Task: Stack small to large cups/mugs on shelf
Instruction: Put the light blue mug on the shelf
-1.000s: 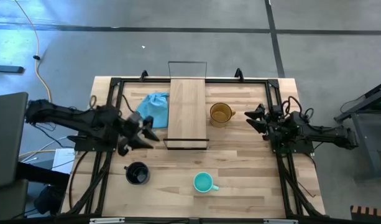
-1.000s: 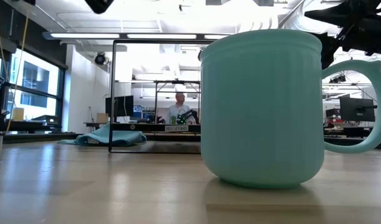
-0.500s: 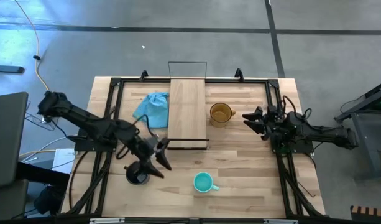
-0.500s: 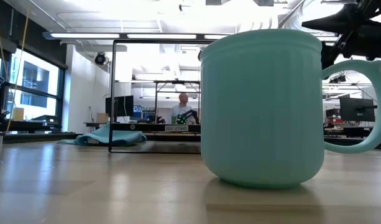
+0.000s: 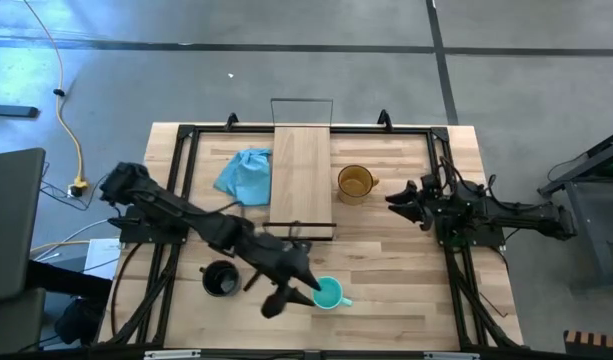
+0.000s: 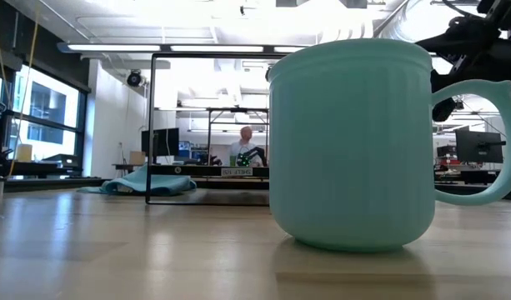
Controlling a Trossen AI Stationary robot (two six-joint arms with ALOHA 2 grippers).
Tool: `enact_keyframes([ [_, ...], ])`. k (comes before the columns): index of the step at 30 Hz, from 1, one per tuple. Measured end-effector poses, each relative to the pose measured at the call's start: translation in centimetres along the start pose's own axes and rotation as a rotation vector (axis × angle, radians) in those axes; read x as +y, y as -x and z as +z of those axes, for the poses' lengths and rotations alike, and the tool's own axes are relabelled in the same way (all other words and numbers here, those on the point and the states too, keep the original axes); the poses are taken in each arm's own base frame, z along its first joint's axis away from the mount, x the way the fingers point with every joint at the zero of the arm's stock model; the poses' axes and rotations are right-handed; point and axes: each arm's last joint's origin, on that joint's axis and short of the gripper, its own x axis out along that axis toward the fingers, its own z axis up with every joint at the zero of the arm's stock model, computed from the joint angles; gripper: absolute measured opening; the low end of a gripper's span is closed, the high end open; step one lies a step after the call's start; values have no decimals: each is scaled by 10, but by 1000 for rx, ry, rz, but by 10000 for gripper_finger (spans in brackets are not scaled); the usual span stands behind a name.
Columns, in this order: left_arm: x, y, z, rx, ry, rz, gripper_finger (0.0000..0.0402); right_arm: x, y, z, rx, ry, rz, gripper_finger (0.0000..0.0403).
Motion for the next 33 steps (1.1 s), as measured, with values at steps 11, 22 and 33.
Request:
enact_keyframes([
  [11,-11,-18,15,154,264,214,179,2,0,0,15,41,42,195],
  [22,8,-50,-18,247,597,402,179,4,0,2,8,29,71,195],
  [33,20,-65,-38,224,846,562,179,3,-1,0,24,50,67,195],
])
